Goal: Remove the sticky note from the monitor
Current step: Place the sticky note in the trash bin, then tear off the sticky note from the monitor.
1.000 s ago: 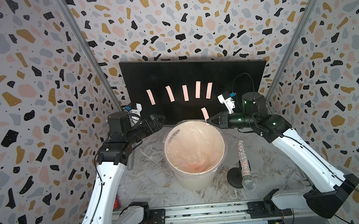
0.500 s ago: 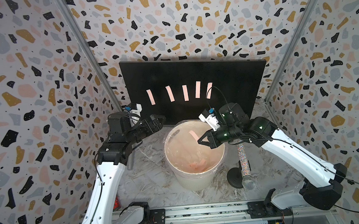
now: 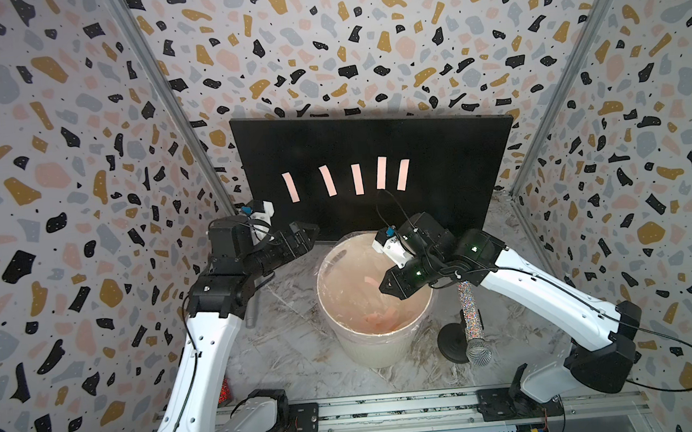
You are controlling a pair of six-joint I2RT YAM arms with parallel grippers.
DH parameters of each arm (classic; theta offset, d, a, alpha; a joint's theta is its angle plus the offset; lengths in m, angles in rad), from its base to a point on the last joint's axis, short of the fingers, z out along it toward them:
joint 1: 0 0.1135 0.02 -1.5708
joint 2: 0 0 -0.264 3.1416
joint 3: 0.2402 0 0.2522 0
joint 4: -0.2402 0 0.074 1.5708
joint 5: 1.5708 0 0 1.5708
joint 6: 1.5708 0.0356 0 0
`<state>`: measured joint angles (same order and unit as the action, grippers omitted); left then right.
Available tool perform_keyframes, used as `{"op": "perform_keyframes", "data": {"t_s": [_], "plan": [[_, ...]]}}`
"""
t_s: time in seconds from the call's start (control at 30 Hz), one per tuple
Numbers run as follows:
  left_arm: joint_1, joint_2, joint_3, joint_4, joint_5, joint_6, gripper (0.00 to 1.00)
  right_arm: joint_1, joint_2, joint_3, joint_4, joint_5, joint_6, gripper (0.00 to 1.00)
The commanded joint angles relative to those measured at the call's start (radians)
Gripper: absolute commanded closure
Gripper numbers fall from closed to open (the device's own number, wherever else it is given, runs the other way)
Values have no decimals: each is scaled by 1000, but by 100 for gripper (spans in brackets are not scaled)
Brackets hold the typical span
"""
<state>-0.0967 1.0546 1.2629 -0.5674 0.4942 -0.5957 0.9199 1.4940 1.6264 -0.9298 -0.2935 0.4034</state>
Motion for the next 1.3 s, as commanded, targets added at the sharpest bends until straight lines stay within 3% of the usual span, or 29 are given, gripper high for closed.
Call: {"op": "perform_keyframes", "data": {"t_s": [0.0, 0.43, 0.67, 0.9, 1.27], "plan": [[-5, -18, 18, 11, 18, 4, 0, 8, -9, 44, -36, 35, -9, 71], [-5, -25, 6, 20, 25, 0, 1, 8, -30, 71, -37, 89, -1, 47], [-5, -28, 2, 23, 27, -4, 1, 8, -65, 102, -27, 142, -17, 19], [-5, -34, -5, 27, 27, -6, 1, 8, -111, 156, -8, 217, -45, 1], [-5, -38, -14, 32, 32, -9, 0, -11, -109, 254, 48, 287, -78, 0]]}}
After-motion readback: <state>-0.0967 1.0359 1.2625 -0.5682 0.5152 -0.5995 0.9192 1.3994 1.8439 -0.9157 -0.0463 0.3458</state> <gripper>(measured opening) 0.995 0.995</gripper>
